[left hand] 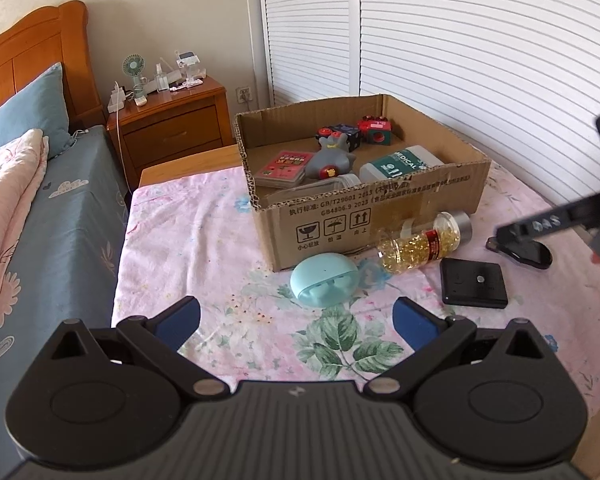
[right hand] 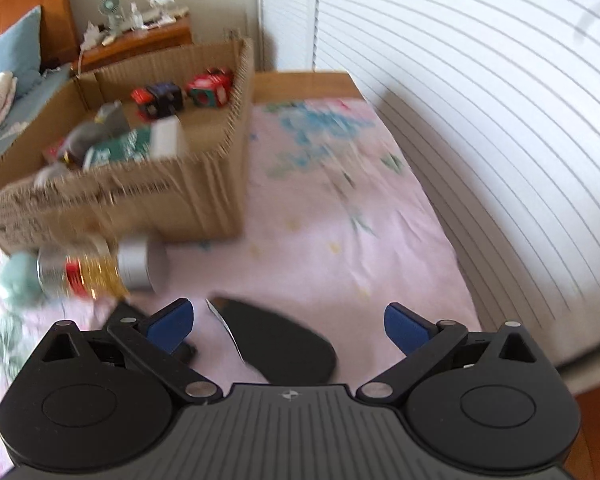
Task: Organize rigid objects
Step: 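Move the right tool to the black teardrop object while the left tool approaches the teal round case, then grasp the teal round case with the left gripper while the right gripper grasps the black teardrop object, then drop the black teardrop object into the box while the left gripper carries the teal case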
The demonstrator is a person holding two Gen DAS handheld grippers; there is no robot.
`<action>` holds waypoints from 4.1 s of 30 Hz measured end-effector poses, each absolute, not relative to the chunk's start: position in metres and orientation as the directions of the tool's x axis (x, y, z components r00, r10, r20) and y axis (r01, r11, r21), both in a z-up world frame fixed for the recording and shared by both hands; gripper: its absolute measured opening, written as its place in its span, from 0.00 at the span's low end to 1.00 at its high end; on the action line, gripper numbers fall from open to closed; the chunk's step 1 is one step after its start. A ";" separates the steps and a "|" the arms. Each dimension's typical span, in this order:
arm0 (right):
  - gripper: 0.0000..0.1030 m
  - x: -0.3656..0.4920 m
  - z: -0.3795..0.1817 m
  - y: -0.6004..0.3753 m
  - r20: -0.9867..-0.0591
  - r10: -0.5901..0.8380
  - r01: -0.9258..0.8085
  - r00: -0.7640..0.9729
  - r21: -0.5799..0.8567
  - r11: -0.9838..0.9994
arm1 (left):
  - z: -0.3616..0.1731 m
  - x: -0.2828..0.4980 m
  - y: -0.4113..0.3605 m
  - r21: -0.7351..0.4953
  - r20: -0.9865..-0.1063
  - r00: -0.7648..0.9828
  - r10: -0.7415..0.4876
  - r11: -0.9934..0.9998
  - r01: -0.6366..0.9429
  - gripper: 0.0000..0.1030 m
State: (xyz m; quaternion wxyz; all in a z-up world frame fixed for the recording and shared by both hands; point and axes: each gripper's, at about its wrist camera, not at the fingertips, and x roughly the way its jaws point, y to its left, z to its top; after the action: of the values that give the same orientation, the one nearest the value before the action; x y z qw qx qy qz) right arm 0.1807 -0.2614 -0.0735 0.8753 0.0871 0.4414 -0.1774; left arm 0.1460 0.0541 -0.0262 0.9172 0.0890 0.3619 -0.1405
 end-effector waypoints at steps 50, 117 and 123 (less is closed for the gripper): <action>1.00 0.127 -0.095 -0.266 -0.774 -0.293 0.433 0.561 -0.028 0.901 | -0.097 0.230 0.048 0.010 -0.802 0.583 -0.132 0.972 0.234 0.99; 0.90 0.155 -0.095 -0.250 -0.742 -0.277 0.392 0.611 -0.021 0.920 | -0.090 0.222 0.041 -0.017 -0.759 0.628 -0.174 0.968 0.249 0.59; 0.90 0.157 -0.094 -0.250 -0.756 -0.245 0.353 0.608 -0.019 0.935 | -0.089 0.222 0.043 -0.007 -0.764 0.616 -0.192 0.957 0.290 0.59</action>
State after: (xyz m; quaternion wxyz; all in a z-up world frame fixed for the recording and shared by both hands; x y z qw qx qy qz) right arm 0.1566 -0.2504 -0.0937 0.8941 0.0662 0.4102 -0.1672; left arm 0.2224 0.0431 -0.0890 0.8970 0.0586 0.4170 -0.1344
